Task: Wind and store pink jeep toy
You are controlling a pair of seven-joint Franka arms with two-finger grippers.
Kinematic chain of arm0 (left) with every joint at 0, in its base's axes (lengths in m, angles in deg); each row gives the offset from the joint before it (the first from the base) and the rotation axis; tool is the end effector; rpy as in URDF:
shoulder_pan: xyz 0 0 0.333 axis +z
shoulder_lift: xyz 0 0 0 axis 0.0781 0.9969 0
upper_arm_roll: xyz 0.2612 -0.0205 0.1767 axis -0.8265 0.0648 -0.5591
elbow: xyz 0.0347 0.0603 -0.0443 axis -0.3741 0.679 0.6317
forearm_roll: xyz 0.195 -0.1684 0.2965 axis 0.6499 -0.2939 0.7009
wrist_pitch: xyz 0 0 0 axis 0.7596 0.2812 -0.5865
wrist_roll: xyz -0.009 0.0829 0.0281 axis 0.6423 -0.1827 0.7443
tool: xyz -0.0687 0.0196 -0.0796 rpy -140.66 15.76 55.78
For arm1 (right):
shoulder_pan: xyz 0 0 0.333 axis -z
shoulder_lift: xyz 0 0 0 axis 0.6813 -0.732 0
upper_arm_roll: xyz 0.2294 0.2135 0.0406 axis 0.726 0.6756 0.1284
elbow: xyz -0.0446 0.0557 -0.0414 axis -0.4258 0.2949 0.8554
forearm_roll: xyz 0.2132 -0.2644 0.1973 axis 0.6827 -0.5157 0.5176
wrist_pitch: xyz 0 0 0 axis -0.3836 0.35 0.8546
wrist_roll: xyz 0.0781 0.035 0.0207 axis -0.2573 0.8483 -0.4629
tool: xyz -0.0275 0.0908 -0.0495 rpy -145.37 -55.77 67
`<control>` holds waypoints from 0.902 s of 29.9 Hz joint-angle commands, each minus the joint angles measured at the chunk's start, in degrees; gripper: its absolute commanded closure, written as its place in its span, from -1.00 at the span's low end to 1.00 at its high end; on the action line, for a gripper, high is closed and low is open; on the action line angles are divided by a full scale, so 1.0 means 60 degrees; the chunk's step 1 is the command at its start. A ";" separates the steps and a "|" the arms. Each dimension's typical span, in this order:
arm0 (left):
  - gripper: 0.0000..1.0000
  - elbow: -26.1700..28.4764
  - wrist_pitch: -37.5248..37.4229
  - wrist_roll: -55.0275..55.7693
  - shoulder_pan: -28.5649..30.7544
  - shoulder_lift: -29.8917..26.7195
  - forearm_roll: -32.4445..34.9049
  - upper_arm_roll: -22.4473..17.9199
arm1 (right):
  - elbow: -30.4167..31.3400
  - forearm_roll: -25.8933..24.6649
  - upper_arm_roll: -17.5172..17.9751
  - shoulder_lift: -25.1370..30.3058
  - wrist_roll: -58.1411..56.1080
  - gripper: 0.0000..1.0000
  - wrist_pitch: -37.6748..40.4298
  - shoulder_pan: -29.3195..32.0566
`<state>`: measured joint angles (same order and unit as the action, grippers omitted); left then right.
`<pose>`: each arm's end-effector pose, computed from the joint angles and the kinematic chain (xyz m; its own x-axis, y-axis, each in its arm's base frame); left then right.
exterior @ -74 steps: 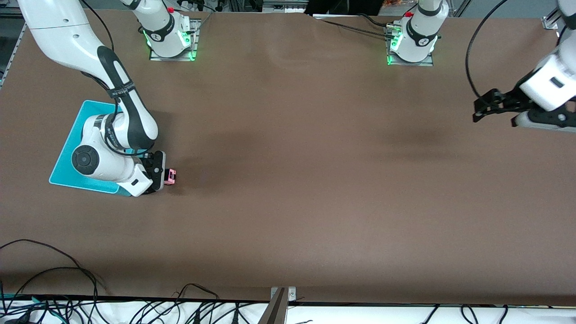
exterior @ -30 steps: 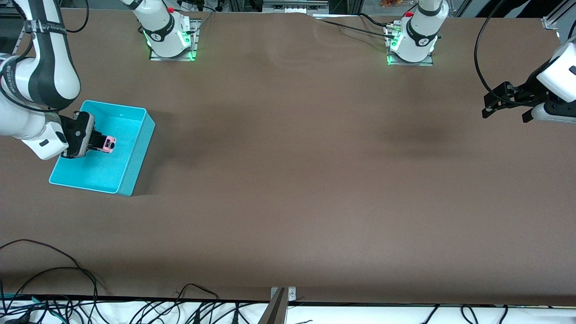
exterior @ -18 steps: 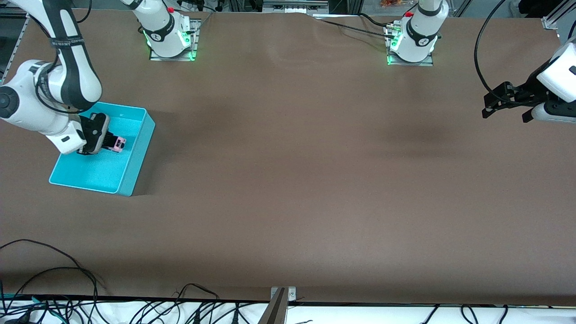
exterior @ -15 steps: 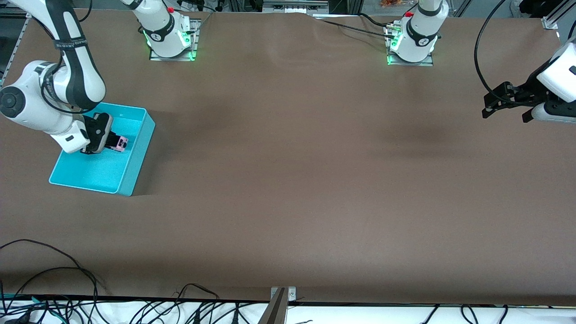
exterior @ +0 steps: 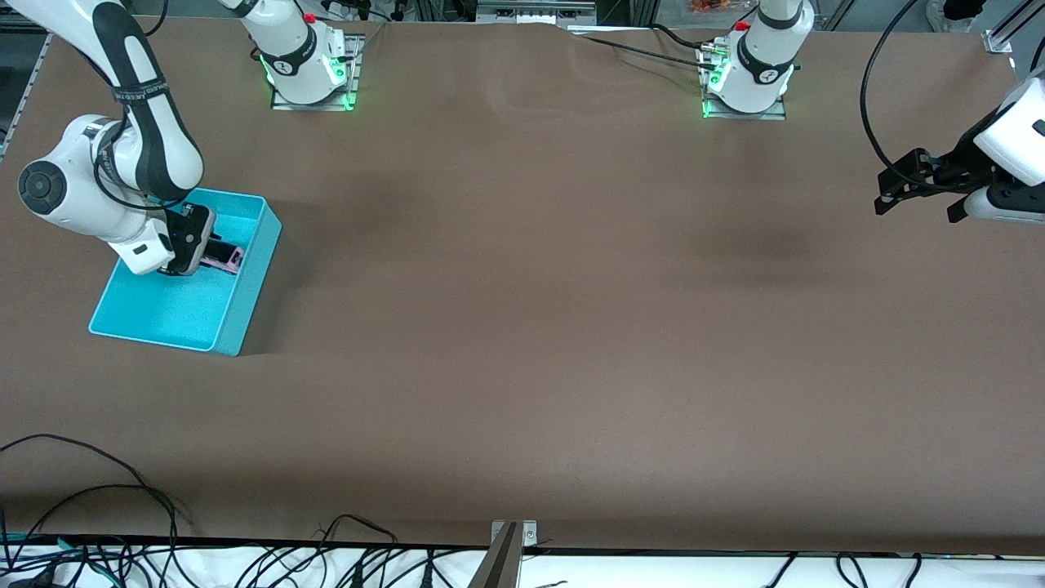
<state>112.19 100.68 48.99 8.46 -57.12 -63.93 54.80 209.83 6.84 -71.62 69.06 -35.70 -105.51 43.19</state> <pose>0.5539 -0.0147 0.6110 0.9964 -0.0814 0.0240 -0.0820 -0.9963 0.0239 0.4981 -0.1098 0.2333 0.2608 0.9651 -0.0225 0.9543 -0.2612 -0.1451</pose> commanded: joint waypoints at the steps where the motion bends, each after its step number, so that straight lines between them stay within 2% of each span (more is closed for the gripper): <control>1: -1.00 -0.0213 -0.0168 0.0026 0.0025 0.0083 -0.0019 -0.0026 | 0.0076 0.0240 -0.0005 0.0107 -0.0211 -1.00 -0.0076 0.0047; 6: -1.00 -0.0228 -0.0139 0.0026 0.0025 0.0186 -0.0004 -0.0027 | -0.0318 0.0226 0.0054 0.0298 -0.0197 -1.00 0.0508 0.0032; 14: -1.00 -0.0228 -0.0139 0.0026 0.0039 0.0171 -0.0019 -0.0041 | -0.2148 0.0255 0.0098 0.0415 0.0328 -1.00 0.2294 -0.0027; 17: -1.00 -0.0228 -0.0139 0.0026 0.0039 0.0171 -0.0019 -0.0027 | -0.2910 0.0255 0.0112 0.0415 0.1250 -1.00 0.3143 -0.0056; 27: -1.00 -0.0228 -0.0139 0.0026 0.0025 0.0171 -0.0019 -0.0012 | -0.4683 0.0240 0.0830 0.1074 0.5745 -1.00 0.5546 -0.0100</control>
<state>112.19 100.68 48.99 8.64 -56.56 -63.93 54.62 186.85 7.60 -68.45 73.46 -14.02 -79.10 42.68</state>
